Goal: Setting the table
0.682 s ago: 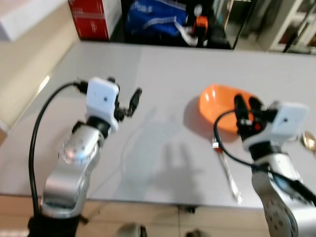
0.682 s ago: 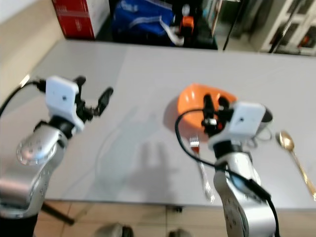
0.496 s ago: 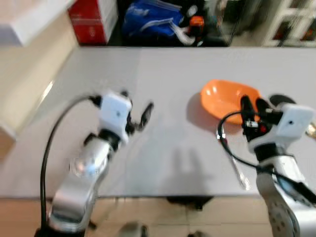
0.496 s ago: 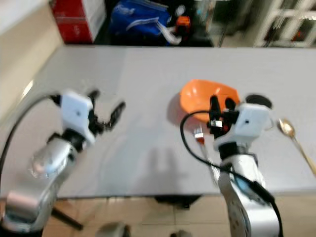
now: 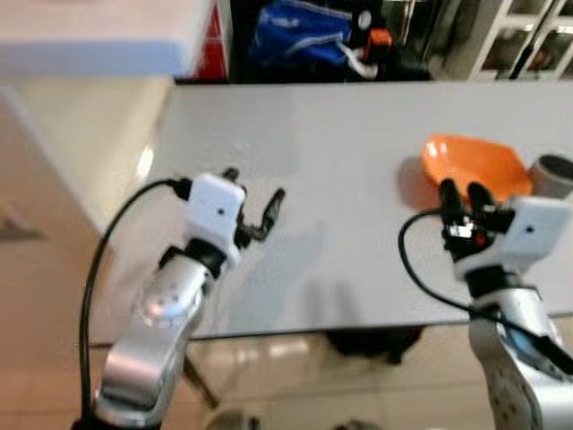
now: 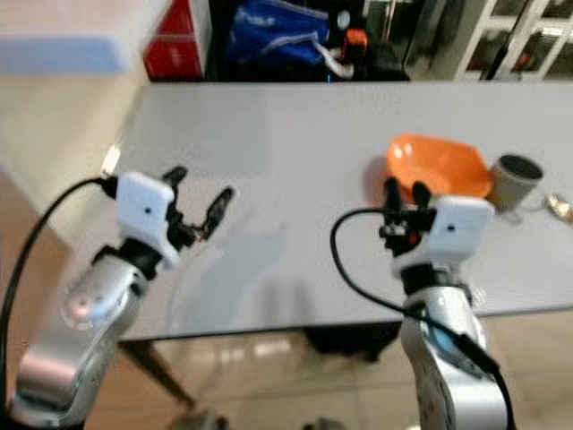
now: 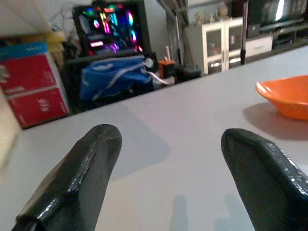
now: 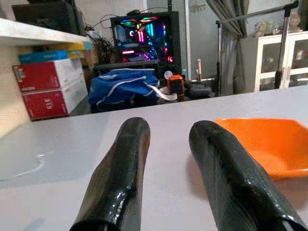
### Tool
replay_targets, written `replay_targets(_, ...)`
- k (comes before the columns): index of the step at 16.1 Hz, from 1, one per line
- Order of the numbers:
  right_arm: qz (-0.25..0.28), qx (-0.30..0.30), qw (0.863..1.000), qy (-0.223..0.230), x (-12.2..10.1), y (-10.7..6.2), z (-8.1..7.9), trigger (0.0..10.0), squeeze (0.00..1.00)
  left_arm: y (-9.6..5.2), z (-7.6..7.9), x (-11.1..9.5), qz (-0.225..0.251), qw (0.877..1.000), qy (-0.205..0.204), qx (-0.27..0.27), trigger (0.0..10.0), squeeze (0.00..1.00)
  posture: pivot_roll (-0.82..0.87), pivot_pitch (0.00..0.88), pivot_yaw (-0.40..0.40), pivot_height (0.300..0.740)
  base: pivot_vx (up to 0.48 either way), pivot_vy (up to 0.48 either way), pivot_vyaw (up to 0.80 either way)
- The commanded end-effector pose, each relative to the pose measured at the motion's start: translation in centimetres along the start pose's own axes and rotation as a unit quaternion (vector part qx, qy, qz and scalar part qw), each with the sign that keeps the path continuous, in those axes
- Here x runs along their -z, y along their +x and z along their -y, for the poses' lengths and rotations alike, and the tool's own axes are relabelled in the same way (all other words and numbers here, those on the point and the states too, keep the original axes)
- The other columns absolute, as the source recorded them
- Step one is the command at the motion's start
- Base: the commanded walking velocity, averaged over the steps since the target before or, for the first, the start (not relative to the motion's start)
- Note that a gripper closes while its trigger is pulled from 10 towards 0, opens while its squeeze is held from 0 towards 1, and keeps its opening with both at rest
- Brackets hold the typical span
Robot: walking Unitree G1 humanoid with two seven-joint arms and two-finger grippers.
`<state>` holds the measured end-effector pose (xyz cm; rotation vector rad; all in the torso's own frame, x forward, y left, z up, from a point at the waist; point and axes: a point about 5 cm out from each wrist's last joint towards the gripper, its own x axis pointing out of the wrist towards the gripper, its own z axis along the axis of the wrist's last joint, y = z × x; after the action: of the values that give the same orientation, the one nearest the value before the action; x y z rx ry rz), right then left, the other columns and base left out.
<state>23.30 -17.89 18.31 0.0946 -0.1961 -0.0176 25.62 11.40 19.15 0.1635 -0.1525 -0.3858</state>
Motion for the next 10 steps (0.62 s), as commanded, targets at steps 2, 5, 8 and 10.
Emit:
replay_targets(2, 0.007, -0.006, 1.0, 0.008, 0.0, 0.2, -0.3, 10.0, 0.0, -0.1, -0.8, -0.4, 0.006, 1.0, 0.015, -0.017, 10.0, 0.0, 0.04, 0.077, -0.027, 0.74, 0.0, 0.48, 0.0)
replay_targets(5, 0.023, -0.018, 1.0, 0.0, -0.6, 0.6, -0.7, 10.0, 0.0, 0.4, -1.9, -0.8, 0.014, 0.999, 0.022, -0.04, 10.0, 0.0, 0.04, 0.066, -0.025, 0.74, 0.0, 0.48, 0.0)
replay_targets(8, 0.023, -0.03, 0.999, 0.004, -0.5, 0.8, -1.1, 10.0, 0.0, 0.2, -2.5, -0.6, 0.011, 0.998, 0.03, -0.053, 10.0, 0.0, 0.04, 0.054, -0.034, 0.74, 0.0, 0.48, 0.0)
replay_targets(10, 0.021, -0.034, 0.999, 0.005, -0.4, 0.9, -1.3, 10.0, 0.0, 0.1, -2.7, -0.7, 0.011, 0.998, 0.031, -0.059, 10.0, 0.0, 0.05, 0.049, -0.039, 0.74, 0.0, 0.48, 0.0)
